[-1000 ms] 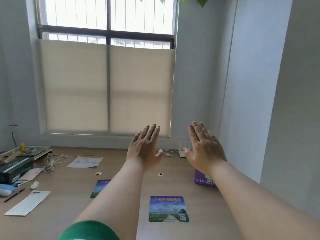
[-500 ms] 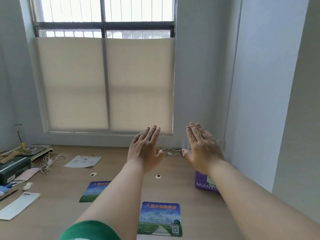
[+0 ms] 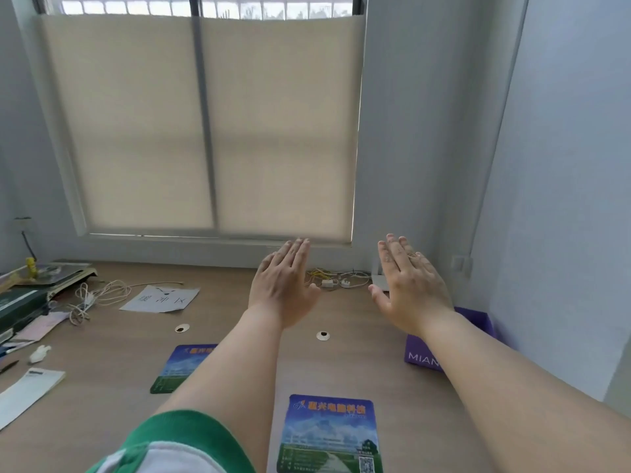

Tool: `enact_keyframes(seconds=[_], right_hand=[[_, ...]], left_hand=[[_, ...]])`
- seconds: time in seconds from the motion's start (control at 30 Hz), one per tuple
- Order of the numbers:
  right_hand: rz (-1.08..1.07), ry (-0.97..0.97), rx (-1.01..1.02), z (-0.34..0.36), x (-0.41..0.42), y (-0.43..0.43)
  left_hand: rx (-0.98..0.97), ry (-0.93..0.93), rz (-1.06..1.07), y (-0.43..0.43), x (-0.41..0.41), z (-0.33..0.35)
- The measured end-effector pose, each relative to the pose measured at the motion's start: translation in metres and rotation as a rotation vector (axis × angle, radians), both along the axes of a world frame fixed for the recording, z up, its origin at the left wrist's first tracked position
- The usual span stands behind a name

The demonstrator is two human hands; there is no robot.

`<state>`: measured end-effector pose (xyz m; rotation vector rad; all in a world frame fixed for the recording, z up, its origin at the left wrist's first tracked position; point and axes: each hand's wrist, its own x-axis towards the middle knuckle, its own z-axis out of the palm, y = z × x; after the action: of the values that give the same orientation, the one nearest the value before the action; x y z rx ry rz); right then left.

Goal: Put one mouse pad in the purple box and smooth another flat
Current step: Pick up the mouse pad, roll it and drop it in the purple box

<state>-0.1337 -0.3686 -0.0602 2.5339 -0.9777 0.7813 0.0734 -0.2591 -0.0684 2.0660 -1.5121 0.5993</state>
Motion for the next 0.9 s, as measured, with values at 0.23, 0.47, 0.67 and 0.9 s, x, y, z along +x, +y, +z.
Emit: enact_keyframes(seconds=[0.23, 0.47, 0.67, 0.9], right_hand=[[-0.05, 0.073, 0.074, -0.049, 0.076, -0.041], [-0.094, 0.141, 0.189, -0.111, 0.113, -0.07], [-0.102, 0.184, 0.366, -0.177, 0.109, -0.093], [-0.082, 0.272, 0.547, -0.255, 0.088, -0.128]], left_hand=[[0.051, 0.076, -0.045, -0.044, 0.083, -0.049], [0.204, 0.113, -0.096, -0.074, 0.133, -0.125], [0.359, 0.206, -0.111, -0.096, 0.134, -0.196], [0.463, 0.403, 0.007, -0.116, 0.113, -0.263]])
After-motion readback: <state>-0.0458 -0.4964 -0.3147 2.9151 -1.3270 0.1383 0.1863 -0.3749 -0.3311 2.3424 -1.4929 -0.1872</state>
